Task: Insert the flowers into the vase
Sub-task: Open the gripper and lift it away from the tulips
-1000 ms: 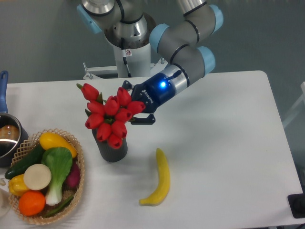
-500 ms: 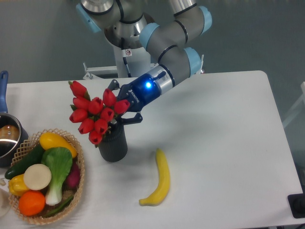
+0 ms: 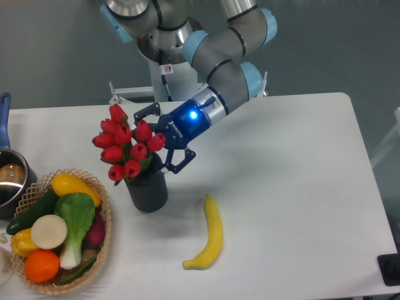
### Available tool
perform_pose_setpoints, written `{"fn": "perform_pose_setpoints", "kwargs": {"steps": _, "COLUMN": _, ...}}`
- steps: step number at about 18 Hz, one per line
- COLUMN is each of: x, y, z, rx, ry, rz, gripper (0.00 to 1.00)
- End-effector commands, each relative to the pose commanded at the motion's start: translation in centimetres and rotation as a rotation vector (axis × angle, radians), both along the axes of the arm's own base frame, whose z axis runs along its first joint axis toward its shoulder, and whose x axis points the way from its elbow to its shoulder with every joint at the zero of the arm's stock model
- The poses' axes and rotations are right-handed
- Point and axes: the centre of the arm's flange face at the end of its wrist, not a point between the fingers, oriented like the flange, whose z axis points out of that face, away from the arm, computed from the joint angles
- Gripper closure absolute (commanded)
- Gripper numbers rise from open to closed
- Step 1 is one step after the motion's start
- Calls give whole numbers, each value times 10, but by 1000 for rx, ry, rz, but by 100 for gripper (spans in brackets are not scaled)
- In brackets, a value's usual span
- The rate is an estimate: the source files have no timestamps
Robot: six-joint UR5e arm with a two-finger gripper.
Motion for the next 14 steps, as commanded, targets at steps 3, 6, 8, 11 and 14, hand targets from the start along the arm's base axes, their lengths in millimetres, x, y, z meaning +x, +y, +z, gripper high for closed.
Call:
{"fn": "perform_pose_setpoints", "kwargs": {"steps": 3, "x": -24, "y": -24, "z": 29, "rx": 20, "ry": 53, "rz": 70, "gripper": 0}}
{"fn": "perform_pose_setpoints", "kwargs": {"steps": 6, "x": -39, "y": -48, "z": 49, "rx": 10, "ry": 101, "rz": 130, "gripper": 0}}
{"fn": "perform_pose_setpoints", "kwargs": {"steps": 8, "x": -40, "y": -60, "z": 54, "rx": -92, "ry": 173, "rz": 154, "gripper": 0}}
{"fn": "perform_pose_setpoints", "kwargs": {"steps": 11, "x": -46, "y": -66, "z": 65, "rx": -153, "ry": 193, "rz": 182, "gripper": 0}}
{"fn": "perform_pose_setpoints", "kwargs": {"steps": 14, "x": -70, "y": -79, "z": 88, "rx": -187, "ry": 123, "rz": 264, "gripper": 0}}
